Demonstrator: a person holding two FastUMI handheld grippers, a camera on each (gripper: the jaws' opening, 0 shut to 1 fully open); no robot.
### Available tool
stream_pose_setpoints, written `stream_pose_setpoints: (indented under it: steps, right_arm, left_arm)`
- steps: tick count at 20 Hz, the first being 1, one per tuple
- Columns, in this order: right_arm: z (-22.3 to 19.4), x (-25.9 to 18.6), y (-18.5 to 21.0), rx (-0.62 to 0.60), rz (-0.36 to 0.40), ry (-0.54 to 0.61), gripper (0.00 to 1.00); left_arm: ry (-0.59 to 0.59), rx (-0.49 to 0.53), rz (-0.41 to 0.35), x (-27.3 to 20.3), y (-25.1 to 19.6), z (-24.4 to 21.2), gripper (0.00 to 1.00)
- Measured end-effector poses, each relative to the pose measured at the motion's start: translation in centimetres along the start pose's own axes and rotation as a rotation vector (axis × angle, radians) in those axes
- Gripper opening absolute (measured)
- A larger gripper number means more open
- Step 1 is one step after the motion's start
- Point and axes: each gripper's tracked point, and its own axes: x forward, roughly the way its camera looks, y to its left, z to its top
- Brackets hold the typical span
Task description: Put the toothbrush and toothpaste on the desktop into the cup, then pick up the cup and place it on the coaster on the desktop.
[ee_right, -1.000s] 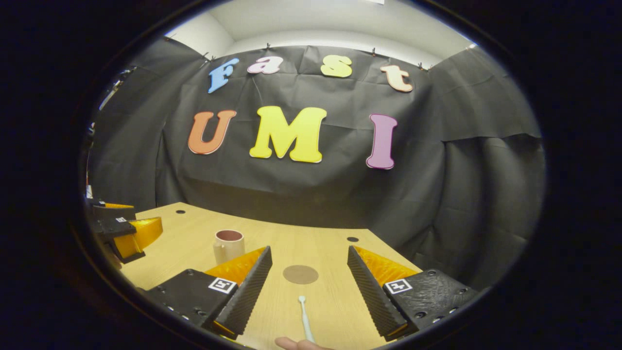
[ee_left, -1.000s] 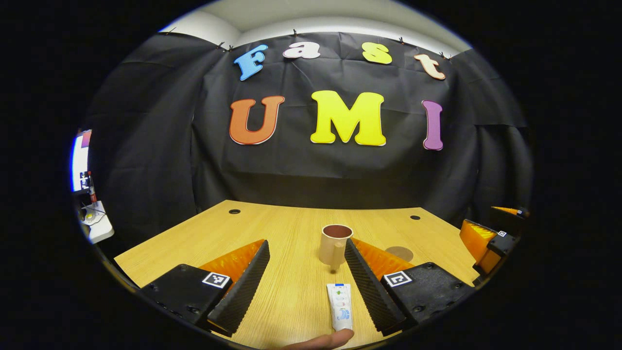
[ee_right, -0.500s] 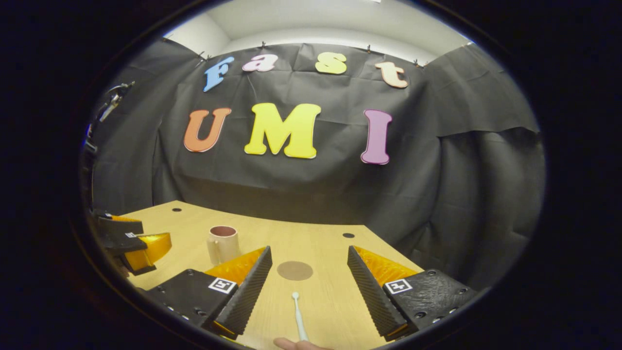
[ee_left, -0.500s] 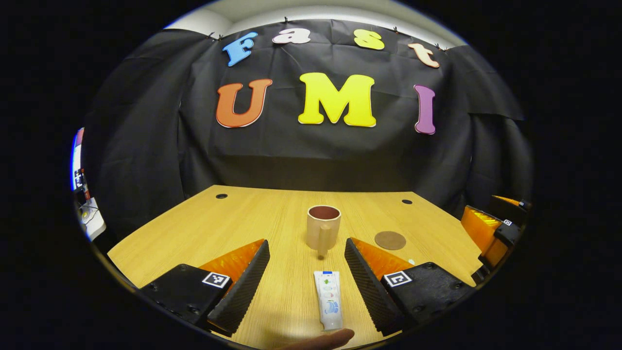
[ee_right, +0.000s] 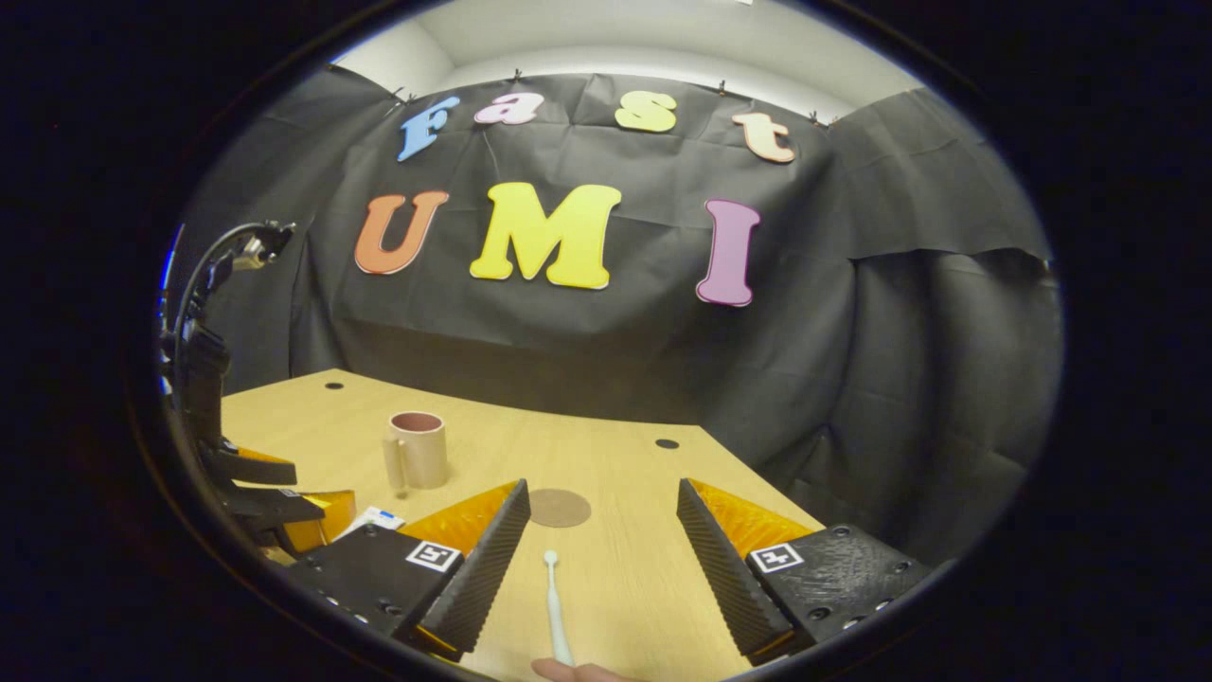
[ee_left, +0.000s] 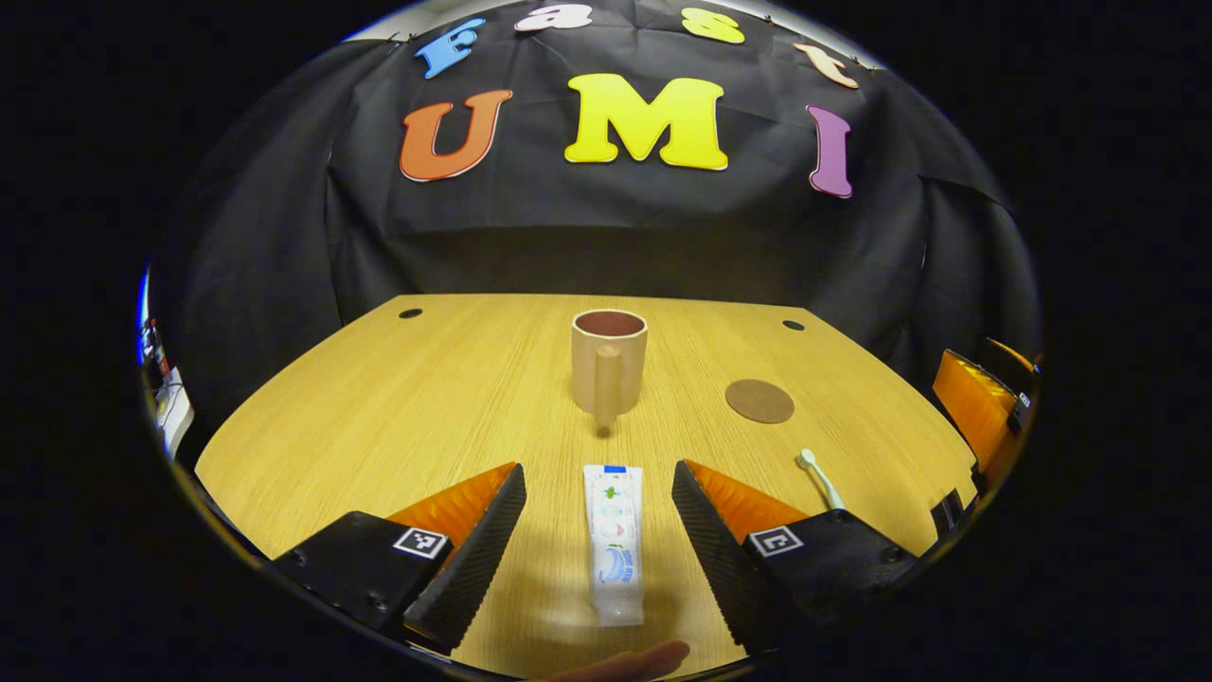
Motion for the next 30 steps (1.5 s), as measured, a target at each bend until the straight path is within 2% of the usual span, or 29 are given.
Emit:
stream_pose_setpoints:
  steps: [2, 6, 10, 14, 17, 22, 23, 24, 26, 27, 28, 29, 30]
  right_arm:
    - [-0.5, 0.1, -0.5, 0.006, -0.003, 0.01, 0.96]
    - [-1.5, 0.5, -1.4, 0.027, -0.016, 0.032, 0.96]
    - [-2.0, 0.9, -1.4, 0.028, -0.02, 0.049, 0.95]
    - [-2.3, 0.8, -0.8, 0.015, -0.011, 0.049, 0.96]
    - [-2.0, 0.9, -0.9, 0.02, -0.015, 0.041, 0.95]
    - [-2.1, 1.3, -1.2, 0.038, -0.024, 0.037, 0.95]
    - [-2.2, 1.4, -1.2, 0.039, -0.027, 0.044, 0.95]
    - [-2.5, 1.5, -1.2, 0.039, -0.028, 0.053, 0.95]
    - [-2.7, 1.7, -1.0, 0.035, -0.026, 0.063, 0.95]
    - [-2.7, 1.8, -0.9, 0.038, -0.024, 0.067, 0.96]
    - [-2.9, 2.0, -0.8, 0.04, -0.023, 0.074, 0.95]
    - [-3.0, 2.1, -0.7, 0.043, -0.023, 0.08, 0.95]
    - [-3.2, 2.1, -0.7, 0.049, -0.023, 0.085, 0.95]
  left_arm:
    - [0.046, 0.002, -0.023, 0.2, -1.1, -1.4, 0.99]
    - [0.085, 0.055, 0.017, 0.2, -1.2, -4.4, 0.99]
    - [0.141, 0.067, 0.006, 0.0, -2.0, -7.0, 1.0]
    - [0.182, 0.048, 0.002, 0.1, -2.0, -7.7, 0.98]
    - [0.176, 0.053, 0.023, 0.3, -1.5, -7.5, 0.93]
    - [0.179, 0.032, 0.013, 0.2, -1.4, -7.7, 0.89]
    - [0.177, 0.029, 0.016, 0.2, -1.2, -7.7, 0.94]
    - [0.176, 0.023, 0.018, 0.2, -0.8, -7.7, 0.82]
    - [0.178, 0.015, 0.009, 0.1, -0.9, -7.8, 0.73]
    - [0.178, 0.007, 0.019, 0.1, -0.3, -7.9, 0.73]
    - [0.175, -0.004, 0.017, -0.4, -0.2, -7.9, 0.56]
    - [0.177, 0.014, 0.02, -0.4, 0.0, -7.9, 0.55]
    - [0.175, 0.017, 0.015, -0.7, -0.3, -7.9, 0.48]
